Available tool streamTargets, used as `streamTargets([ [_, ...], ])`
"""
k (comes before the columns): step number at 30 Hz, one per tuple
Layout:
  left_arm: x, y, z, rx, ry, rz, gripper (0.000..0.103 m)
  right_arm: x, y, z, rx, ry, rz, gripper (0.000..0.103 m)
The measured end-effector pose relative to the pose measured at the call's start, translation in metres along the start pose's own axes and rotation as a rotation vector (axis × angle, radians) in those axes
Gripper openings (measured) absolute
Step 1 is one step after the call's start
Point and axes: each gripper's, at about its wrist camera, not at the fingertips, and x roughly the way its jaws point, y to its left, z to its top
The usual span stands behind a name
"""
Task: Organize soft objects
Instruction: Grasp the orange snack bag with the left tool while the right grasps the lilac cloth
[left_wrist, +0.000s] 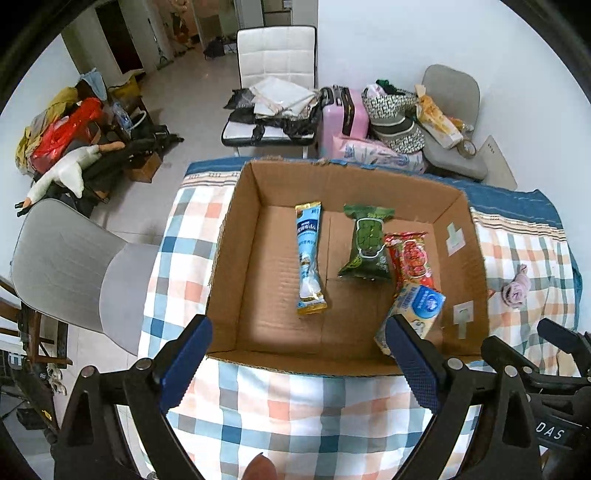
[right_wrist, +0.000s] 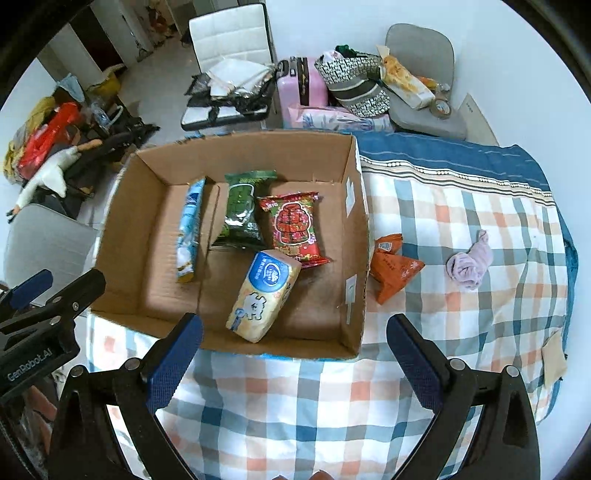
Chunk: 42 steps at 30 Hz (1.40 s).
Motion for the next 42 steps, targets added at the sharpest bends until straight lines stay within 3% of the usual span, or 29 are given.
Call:
streamTargets([
  [6,-0.029,-0.029,0.006,0.010,-0.032,-0.036,0.096,-0.023,-0.022,-0.007,0.041,-0.025,0.059,0.101],
  [12,-0.041,-0.118,0.023,0.087,-0.030,-0.132,0.096,-0.038,-0.104,-0.007,0.202,-0.038,0.101,0.101],
  [15,-0.020,-0.179,0.034,0.161,0.033,-0.180,0.096,-0.039,-0.163,-0.006,0.295,-0.044,0.076,0.101],
  [17,0.009,-0.223,0.041,0.232,0.128,-0.193,0.096,-0.033,-0.208,-0.006,0.365,-0.034,0.058,0.101],
  [21,0.075,-0.291,0.049,0.343,0.275,-0.115,0.096,-0.008,-0.278,-0.005,0.467,0.023,0.079,0.101],
  [23,0.101,-0.310,0.050,0.342,0.301,-0.075,0.096,0.010,-0.303,-0.004,0.498,0.054,0.089,0.101],
  [25,0.119,-0.319,0.047,0.300,0.321,-0.043,0.096,0.027,-0.324,-0.004,0.515,0.078,0.090,0.101],
  [27,0.141,-0.328,0.040,0.207,0.378,-0.070,0.096,0.040,-0.336,-0.003,0.513,0.094,0.081,0.101],
  [33,0.190,-0.315,0.013,-0.133,0.487,-0.104,0.096,0.074,-0.360,0.004,0.476,0.145,0.094,0.101],
  [35,0.198,-0.319,0.010,-0.146,0.474,-0.044,0.094,0.083,-0.367,0.010,0.463,0.159,0.098,0.101],
  [37,0.204,-0.329,0.011,-0.135,0.463,-0.071,0.094,0.091,-0.371,0.015,0.444,0.167,0.095,0.101],
  [39,0.213,-0.335,0.011,-0.126,0.489,-0.028,0.094,0.099,-0.372,0.022,0.429,0.183,0.105,0.101],
  [42,0.227,-0.328,0.011,-0.196,0.495,-0.007,0.094,0.115,-0.370,0.030,0.418,0.218,0.147,0.101],
])
